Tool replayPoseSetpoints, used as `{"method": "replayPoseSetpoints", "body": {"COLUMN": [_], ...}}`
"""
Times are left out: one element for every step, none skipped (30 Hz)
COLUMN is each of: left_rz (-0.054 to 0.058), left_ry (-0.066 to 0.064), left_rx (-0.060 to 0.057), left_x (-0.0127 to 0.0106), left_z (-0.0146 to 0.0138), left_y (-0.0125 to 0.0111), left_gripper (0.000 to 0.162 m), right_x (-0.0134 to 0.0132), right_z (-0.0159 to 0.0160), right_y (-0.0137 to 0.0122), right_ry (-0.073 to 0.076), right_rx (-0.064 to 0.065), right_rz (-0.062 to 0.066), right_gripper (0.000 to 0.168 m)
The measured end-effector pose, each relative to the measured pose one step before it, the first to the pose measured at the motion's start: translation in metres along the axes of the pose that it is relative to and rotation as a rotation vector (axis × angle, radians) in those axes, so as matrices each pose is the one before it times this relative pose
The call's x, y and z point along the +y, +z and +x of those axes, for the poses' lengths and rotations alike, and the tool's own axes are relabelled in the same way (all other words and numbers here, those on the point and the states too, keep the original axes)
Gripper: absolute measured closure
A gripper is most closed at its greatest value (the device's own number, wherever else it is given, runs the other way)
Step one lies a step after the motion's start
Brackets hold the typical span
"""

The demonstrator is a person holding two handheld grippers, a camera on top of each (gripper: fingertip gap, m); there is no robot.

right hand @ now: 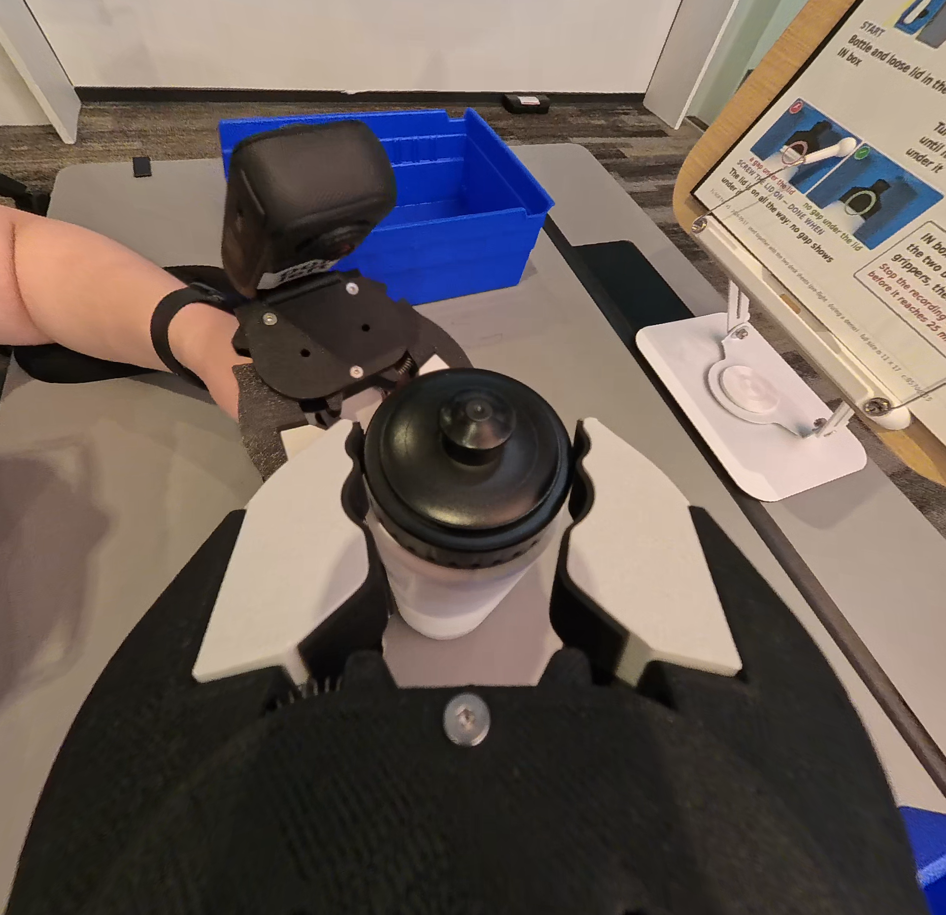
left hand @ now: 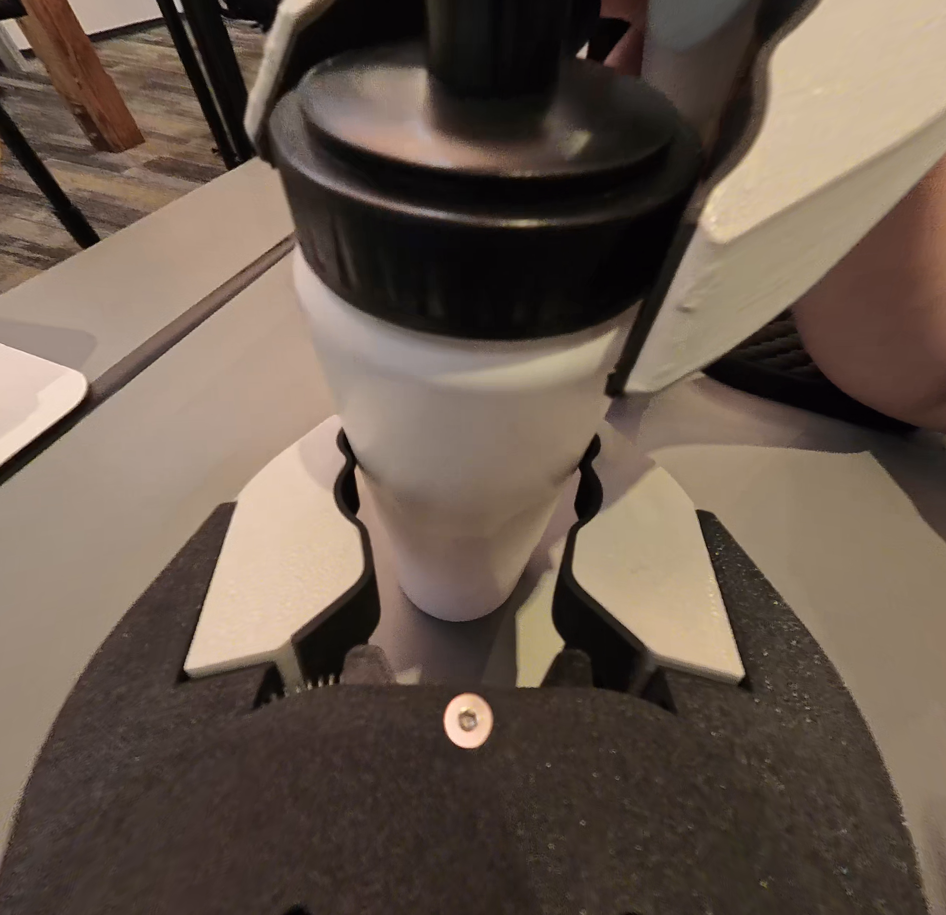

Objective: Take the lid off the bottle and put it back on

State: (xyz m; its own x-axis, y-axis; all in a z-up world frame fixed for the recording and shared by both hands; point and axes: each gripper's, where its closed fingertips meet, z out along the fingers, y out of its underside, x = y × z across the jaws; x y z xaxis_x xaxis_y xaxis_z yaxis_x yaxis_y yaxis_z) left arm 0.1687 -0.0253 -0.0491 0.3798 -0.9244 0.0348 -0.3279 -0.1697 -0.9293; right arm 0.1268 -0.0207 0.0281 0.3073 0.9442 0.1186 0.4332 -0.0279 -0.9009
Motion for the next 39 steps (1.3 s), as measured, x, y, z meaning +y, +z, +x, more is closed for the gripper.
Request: {"method": "replayPoseSetpoints", "body": {"left_rz": [0.0065,-0.0020,-0.0047,-0.0079,-0.0088,-0.0070,-0.0061,-0.0054,-0.0045,-0.0041,-0.0028,0.0022,0.0044,0.0000,-0.0019,-0.0012,0.0024,0.0049,0.0032,0.0003,0.0002,-0.0011,-0.0005,-0.0042,-0.0058,-0.0049,-0.0033,-0.0040,-0.0052,-0.0053,-0.0024,0.0019,0.0033,0.0004,-0.0012,-0.0024,0.0014,0.0039,0.0027], "left_ry": [-0.0047,-0.0018,-0.0076,-0.0027,-0.0018,-0.0085,-0.0136,-0.0131,-0.0120,-0.0052,-0.0016,0.0045,0.0098,0.0104,0.0109,0.0043,0.0015,0.0015,-0.0031,-0.0031,-0.0055,-0.0078,0.0018,-0.0034,-0.0015,-0.0059,-0.0093,-0.0083,-0.0068,-0.0024,0.0004,0.0022,0.0023,0.0045,0.0051,0.0039,0.0051,0.0149,0.0086], "left_rx": [0.0086,0.0000,-0.0114,-0.0245,-0.0323,-0.0289,-0.0293,-0.0364,-0.0326,-0.0174,-0.0007,0.0052,0.0043,0.0038,0.0049,0.0050,0.0071,0.0077,0.0057,0.0059,0.0057,0.0008,-0.0122,-0.0084,-0.0080,-0.0125,-0.0178,-0.0188,-0.0134,-0.0096,-0.0050,0.0036,0.0066,0.0075,0.0134,0.0181,0.0227,0.0327,0.0227], "left_x": [-0.00027,-0.00015,-0.00009,0.00014,0.00026,0.00005,-0.00006,-0.00010,-0.00009,-0.00002,-0.00002,-0.00023,-0.00035,-0.00018,-0.00002,-0.00009,-0.00010,-0.00009,0.00003,0.00015,0.00005,0.00015,0.00000,0.00020,0.00012,0.00007,-0.00003,-0.00002,0.00000,0.00015,0.00024,0.00010,-0.00001,-0.00008,-0.00010,0.00024,-0.00005,-0.00011,-0.00021], "left_z": [-0.00038,-0.00062,-0.00099,-0.00211,-0.00328,-0.00305,-0.00306,-0.00323,-0.00283,-0.00166,-0.00027,0.00041,0.00100,0.00111,0.00097,0.00045,0.00018,-0.00009,-0.00024,-0.00008,-0.00002,-0.00040,-0.00140,-0.00061,-0.00049,-0.00120,-0.00228,-0.00271,-0.00221,-0.00178,-0.00114,-0.00040,0.00017,0.00058,0.00113,0.00169,0.00242,0.00427,0.00361], "left_y": [0.00045,0.00026,0.00034,0.00040,0.00023,0.00025,0.00027,0.00023,0.00024,0.00020,0.00013,0.00027,0.00010,-0.00003,-0.00001,-0.00002,0.00019,0.00011,-0.00004,0.00031,0.00030,0.00011,-0.00015,-0.00024,0.00003,0.00017,0.00026,0.00037,0.00008,-0.00020,-0.00051,-0.00036,0.00004,0.00008,-0.00002,-0.00005,0.00026,0.00041,0.00041], "left_gripper": [0.078,0.078,0.078,0.078,0.078,0.078,0.079,0.079,0.079,0.079,0.079,0.079,0.079,0.079,0.079,0.078,0.078,0.078,0.078,0.078,0.079,0.079,0.079,0.079,0.079,0.079,0.079,0.079,0.079,0.079,0.079,0.079,0.079,0.079,0.079,0.078,0.079,0.078,0.078], "right_x": [0.00007,-0.00001,0.00000,-0.00004,-0.00006,-0.00026,-0.00043,-0.00080,-0.00078,-0.00035,0.00033,0.00105,0.00192,0.00207,0.00146,-0.00008,-0.00102,-0.00109,-0.00122,-0.00072,0.00006,-0.00011,-0.00011,-0.00001,0.00001,-0.00017,-0.00055,-0.00076,-0.00080,-0.00080,-0.00051,-0.00016,0.00017,0.00066,0.00089,-0.00056,-0.00196,-0.00122,-0.00011], "right_z": [0.00119,0.00127,0.00144,0.00198,0.00268,0.00301,0.00313,0.00287,0.00208,0.00108,0.00034,-0.00067,-0.00190,-0.00242,-0.00212,-0.00180,-0.00168,-0.00055,0.00144,0.00155,0.00052,0.00022,0.00008,0.00025,0.00058,0.00153,0.00230,0.00233,0.00126,0.00015,-0.00048,-0.00037,-0.00018,-0.00059,-0.00100,-0.00119,-0.00087,-0.00084,-0.00140], "right_y": [0.00006,0.00011,0.00044,0.00073,0.00110,0.00131,0.00159,0.00168,0.00140,0.00061,-0.00015,-0.00057,-0.00090,-0.00160,-0.00240,-0.00337,-0.00403,-0.00394,-0.00322,-0.00123,0.00058,0.00098,0.00076,0.00050,0.00033,0.00079,0.00116,0.00146,0.00144,0.00117,0.00075,0.00006,-0.00032,-0.00106,-0.00191,-0.00235,-0.00267,-0.00236,-0.00123], "right_ry": [0.0091,0.0111,0.0132,0.0175,0.0201,0.0218,0.0246,0.0252,0.0161,0.0038,-0.0007,-0.0002,0.0040,0.0087,0.0120,0.0117,0.0043,-0.0051,-0.0147,-0.0174,-0.0085,-0.0002,0.0049,0.0079,0.0197,0.0336,0.0355,0.0296,0.0174,0.0032,-0.0026,-0.0036,-0.0072,-0.0115,-0.0187,-0.0267,-0.0316,-0.0269,-0.0150], "right_rx": [0.0035,0.0047,0.0087,0.0156,0.0276,0.0377,0.0447,0.0471,0.0406,0.0251,0.0028,-0.0214,-0.0445,-0.0589,-0.0619,-0.0585,-0.0497,-0.0303,-0.0044,0.0096,0.0126,0.0154,0.0158,0.0149,0.0173,0.0271,0.0442,0.0568,0.0544,0.0401,0.0192,-0.0016,-0.0225,-0.0421,-0.0547,-0.0582,-0.0500,-0.0396,-0.0335], "right_rz": [0.0008,0.0003,0.0006,-0.0005,-0.0027,-0.0037,-0.0015,0.0049,0.0089,0.0037,-0.0049,-0.0109,-0.0120,-0.0088,-0.0042,0.0060,0.0129,0.0125,0.0109,0.0052,-0.0041,-0.0065,-0.0058,-0.0060,-0.0048,-0.0020,0.0013,0.0061,0.0103,0.0102,0.0062,-0.0006,-0.0061,-0.0093,-0.0074,0.0074,0.0234,0.0220,0.0108], "right_gripper": [0.089,0.089,0.089,0.089,0.089,0.089,0.089,0.089,0.089,0.089,0.089,0.089,0.089,0.089,0.089,0.088,0.089,0.089,0.093,0.098,0.098,0.098,0.098,0.098,0.098,0.097,0.097,0.097,0.097,0.097,0.097,0.097,0.097,0.097,0.098,0.097,0.097,0.097,0.097]}}
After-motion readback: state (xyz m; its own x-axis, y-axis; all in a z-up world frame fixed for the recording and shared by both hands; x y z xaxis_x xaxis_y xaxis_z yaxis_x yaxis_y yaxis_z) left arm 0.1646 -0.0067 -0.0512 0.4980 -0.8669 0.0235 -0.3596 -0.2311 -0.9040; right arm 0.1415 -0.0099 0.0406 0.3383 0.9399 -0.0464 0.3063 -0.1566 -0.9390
